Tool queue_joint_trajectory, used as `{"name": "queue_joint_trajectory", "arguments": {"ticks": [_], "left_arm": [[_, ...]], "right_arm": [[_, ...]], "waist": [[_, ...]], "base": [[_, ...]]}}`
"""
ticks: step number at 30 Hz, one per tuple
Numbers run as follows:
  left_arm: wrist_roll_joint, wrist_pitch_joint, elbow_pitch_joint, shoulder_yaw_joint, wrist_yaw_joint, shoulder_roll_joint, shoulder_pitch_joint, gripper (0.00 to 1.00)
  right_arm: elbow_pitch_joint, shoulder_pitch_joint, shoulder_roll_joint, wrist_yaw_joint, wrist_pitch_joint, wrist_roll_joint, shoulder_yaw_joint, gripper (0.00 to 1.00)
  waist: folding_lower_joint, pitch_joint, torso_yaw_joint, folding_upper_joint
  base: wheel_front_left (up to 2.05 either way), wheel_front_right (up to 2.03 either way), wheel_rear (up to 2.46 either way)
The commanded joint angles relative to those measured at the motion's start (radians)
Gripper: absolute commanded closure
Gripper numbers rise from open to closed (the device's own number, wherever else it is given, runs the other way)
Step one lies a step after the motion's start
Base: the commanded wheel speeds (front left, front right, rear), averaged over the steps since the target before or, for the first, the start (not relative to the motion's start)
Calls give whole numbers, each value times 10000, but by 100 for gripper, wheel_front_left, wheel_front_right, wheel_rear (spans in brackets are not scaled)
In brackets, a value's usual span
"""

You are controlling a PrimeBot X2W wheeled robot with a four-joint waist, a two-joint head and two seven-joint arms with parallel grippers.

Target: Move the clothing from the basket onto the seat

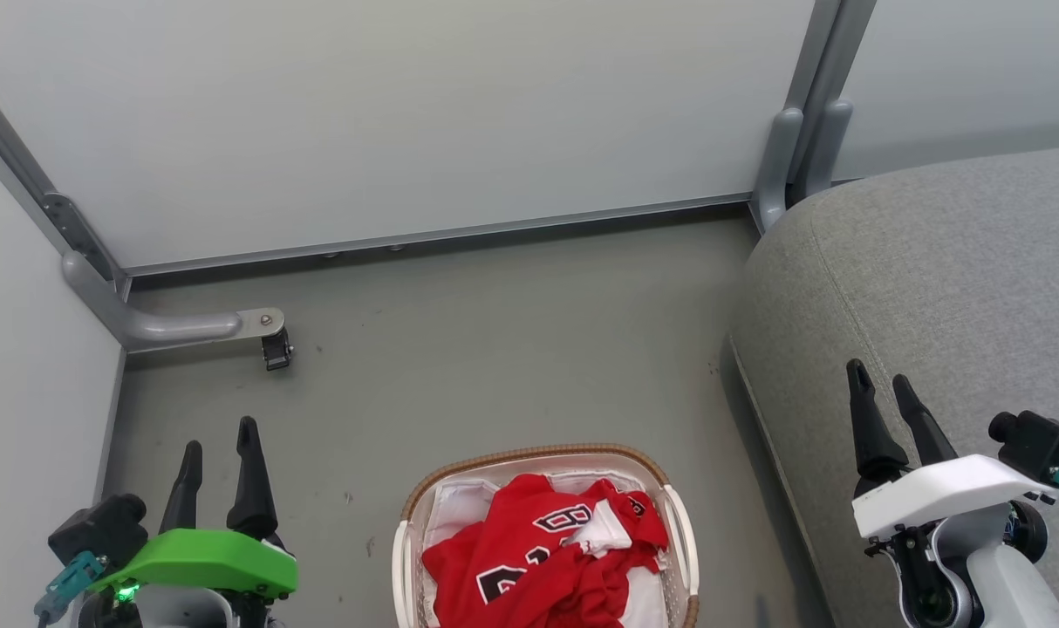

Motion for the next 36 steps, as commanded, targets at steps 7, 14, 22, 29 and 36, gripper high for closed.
{"name": "queue_joint_trajectory", "arguments": {"ticks": [7,14,22,29,36], "left_arm": [[899,-247,90,-149,91,75,124,0],[1529,-416,202,-255,76,79,169,0],[2156,-601,347,-360,43,86,171,0],[2723,-780,539,-507,37,92,191,0],[3120,-936,544,-492,59,95,199,0]], "right_arm": [[245,-23,-45,4,-264,-949,160,0],[503,-11,-41,4,-427,-1549,245,0],[650,-67,-97,4,-613,-2176,395,0],[840,-74,-126,4,-789,-2745,548,0],[992,-82,-105,5,-945,-3293,558,0]], "waist": [[0,7,20,0],[0,46,27,0],[0,91,27,0],[0,115,43,0],[0,152,76,0]], "base": [[0,0,0],[0,0,0],[0,0,0],[0,0,0],[0,0,0]]}}
